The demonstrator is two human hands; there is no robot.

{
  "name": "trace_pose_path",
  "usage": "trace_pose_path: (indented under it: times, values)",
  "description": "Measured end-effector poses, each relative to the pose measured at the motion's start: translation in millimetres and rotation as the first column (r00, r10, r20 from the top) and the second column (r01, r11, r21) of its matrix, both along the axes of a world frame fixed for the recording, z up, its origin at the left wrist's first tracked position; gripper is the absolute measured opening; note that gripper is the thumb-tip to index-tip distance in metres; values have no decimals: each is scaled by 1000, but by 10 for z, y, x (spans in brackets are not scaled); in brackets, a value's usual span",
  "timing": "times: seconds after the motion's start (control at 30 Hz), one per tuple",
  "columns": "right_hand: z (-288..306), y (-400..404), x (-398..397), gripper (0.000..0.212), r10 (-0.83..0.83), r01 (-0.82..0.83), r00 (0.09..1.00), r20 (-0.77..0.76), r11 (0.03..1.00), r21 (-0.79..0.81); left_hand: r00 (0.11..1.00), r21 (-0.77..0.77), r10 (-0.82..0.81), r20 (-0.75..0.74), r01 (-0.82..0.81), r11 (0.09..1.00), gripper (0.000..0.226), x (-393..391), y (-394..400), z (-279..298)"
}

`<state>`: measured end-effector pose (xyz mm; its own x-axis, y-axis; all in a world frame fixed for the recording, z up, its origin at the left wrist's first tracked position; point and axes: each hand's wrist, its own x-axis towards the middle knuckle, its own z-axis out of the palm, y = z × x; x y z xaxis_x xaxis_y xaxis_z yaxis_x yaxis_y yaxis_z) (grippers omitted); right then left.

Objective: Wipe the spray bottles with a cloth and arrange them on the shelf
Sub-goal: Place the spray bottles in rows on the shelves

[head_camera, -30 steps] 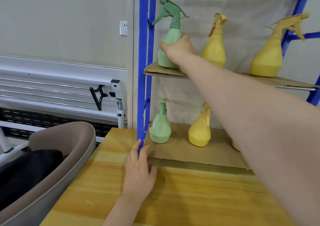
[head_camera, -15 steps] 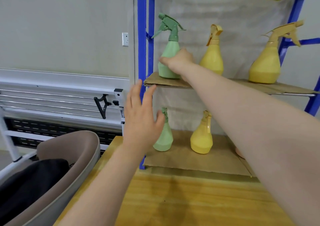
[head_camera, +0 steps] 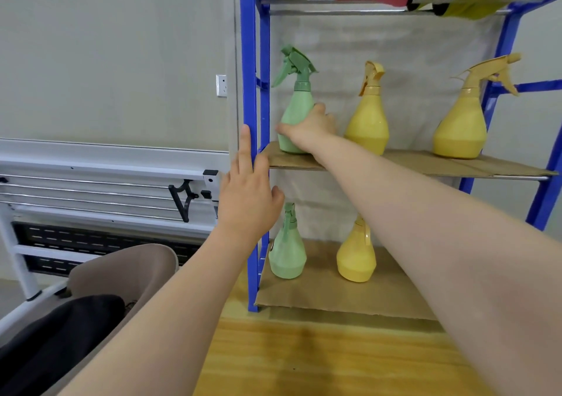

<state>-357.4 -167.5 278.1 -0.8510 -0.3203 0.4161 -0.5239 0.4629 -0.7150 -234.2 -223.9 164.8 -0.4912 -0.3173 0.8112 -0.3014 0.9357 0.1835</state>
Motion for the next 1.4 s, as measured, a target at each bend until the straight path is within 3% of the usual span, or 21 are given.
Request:
trace_pose_path:
  times: [0.27,0.47,0.63,0.8,0.93,1.1,1.23,1.3,1.4]
  values:
    - [-3,110,-7,68,139,-127,987,78,983,-134,1000,30,28,-8,-28,999,50,13,81,19]
    - [-23,118,10,76,182,-174,981,67,978,-112,999,43,35,12,-36,998,53,52,94,37]
    - [-25,185,-9,68,251,-238,964,91,963,-129,999,47,27,18,-28,998,63,46,95,25]
    - [-32,306,66,75,225,-217,965,136,974,-73,997,34,53,47,-55,998,68,79,62,9]
    - [-17,485,156,69,144,-144,990,-2,990,5,998,60,53,35,-55,997,66,78,100,8]
    - [-61,809,46,34,-73,15,949,-307,982,-188,999,97,48,3,-48,994,65,62,152,-7]
    - [-85,1033,-186,52,-313,186,913,-260,890,-417,999,102,50,-6,-49,994,69,68,179,-3]
    - [-75,1071,-288,64,-348,275,928,-136,882,-382,998,89,66,-16,-64,994,68,65,190,-7]
    - [-43,1014,-420,85,-252,245,968,0,939,-242,995,83,93,-29,-90,992,68,32,209,-36]
